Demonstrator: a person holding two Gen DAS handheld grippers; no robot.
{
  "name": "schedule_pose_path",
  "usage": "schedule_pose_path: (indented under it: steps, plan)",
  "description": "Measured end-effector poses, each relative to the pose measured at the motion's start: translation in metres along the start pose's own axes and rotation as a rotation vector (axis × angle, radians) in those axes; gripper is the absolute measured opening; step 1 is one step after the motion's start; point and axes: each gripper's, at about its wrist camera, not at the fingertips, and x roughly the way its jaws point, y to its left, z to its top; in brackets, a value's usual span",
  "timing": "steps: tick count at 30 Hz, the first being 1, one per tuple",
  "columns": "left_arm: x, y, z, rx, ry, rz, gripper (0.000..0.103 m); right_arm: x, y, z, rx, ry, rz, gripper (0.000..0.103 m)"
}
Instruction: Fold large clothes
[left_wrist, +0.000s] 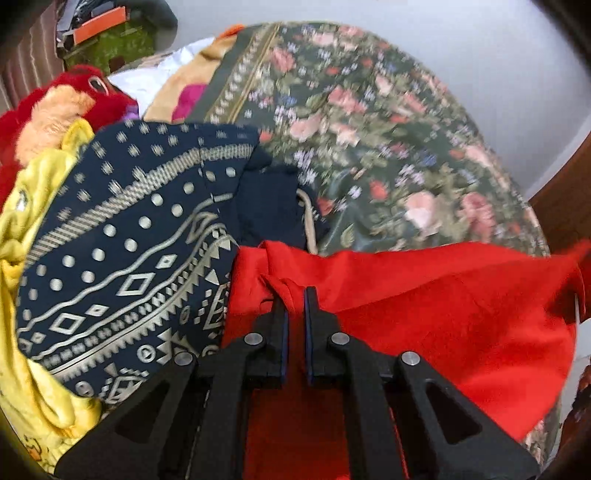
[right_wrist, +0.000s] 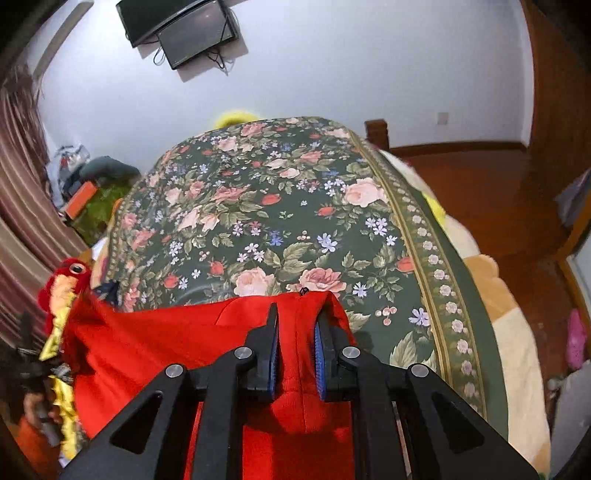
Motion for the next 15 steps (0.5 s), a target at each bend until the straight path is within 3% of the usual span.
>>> schedule_pose_path:
  steps: [2,3,5,6,7,9,11,15]
  plan:
    - [0.009,-0.002,-0.001,0.011,0.011,0.011,0.008,-0.007,-0.008,0.003,0.009,-0.021,0.006,0.024]
    - [0.010,-0.003,-0.001,0.020,0.009,0.022,0.008,-0.019,-0.013,0.005,0.014,-0.074,-0.056,0.025]
    - [0.014,-0.003,-0.002,0.023,0.019,0.055,0.008,-0.039,-0.023,0.013,0.014,-0.174,-0.293,0.027]
    - [0.017,-0.001,0.000,0.011,0.031,0.057,0.008,-0.051,-0.033,0.017,0.020,-0.205,-0.373,0.027]
    - [0.017,0.002,0.002,-0.014,0.042,0.046,0.010,-0.061,-0.046,0.022,0.038,-0.196,-0.382,0.027]
    - [0.011,0.004,0.006,-0.042,0.049,0.025,0.011,-0.077,-0.066,0.024,0.075,-0.148,-0.305,0.027]
    - [-0.010,0.004,0.011,-0.066,0.022,-0.013,0.012,-0.094,-0.071,0.020,0.052,-0.138,-0.287,0.027]
    - [-0.060,0.003,0.020,-0.051,-0.074,-0.006,0.037,-0.110,-0.048,0.004,-0.070,-0.117,-0.297,0.027]
